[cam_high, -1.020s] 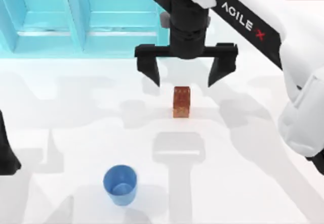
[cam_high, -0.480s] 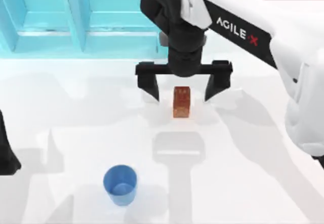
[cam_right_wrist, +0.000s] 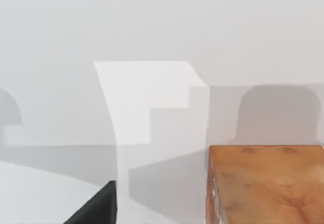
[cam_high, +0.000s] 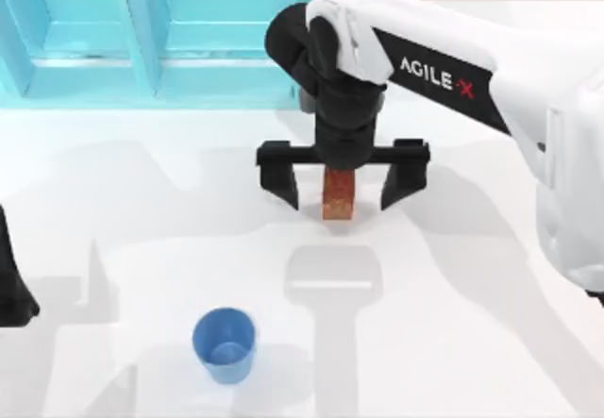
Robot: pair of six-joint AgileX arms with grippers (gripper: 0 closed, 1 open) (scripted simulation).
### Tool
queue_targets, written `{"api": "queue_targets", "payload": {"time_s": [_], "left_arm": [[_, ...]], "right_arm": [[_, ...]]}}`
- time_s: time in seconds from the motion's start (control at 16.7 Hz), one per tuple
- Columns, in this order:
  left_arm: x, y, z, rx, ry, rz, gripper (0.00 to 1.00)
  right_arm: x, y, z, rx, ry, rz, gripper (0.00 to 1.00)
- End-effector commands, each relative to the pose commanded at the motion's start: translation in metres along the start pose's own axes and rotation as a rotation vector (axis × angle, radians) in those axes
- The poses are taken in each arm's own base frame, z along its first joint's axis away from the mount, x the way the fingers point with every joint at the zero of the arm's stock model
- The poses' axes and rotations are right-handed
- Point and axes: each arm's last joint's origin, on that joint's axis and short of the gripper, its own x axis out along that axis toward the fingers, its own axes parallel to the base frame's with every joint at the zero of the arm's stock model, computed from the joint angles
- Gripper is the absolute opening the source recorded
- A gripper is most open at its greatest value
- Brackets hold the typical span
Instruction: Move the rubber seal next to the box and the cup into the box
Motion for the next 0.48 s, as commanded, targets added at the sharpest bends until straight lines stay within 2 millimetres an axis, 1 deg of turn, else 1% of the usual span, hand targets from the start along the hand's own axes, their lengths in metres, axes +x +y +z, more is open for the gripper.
{"api": "queue_targets", "payload": {"time_s": [0.06,0.48], "left_arm": [[0.0,0.0,0.0,0.0,0.0,0.0,1.0],[0.0,0.0,0.0,0.0,0.0,0.0,1.0]], "right_arm": [[0.0,0.0,0.0,0.0,0.0,0.0,1.0],[0.0,0.0,0.0,0.0,0.0,0.0,0.47]]}}
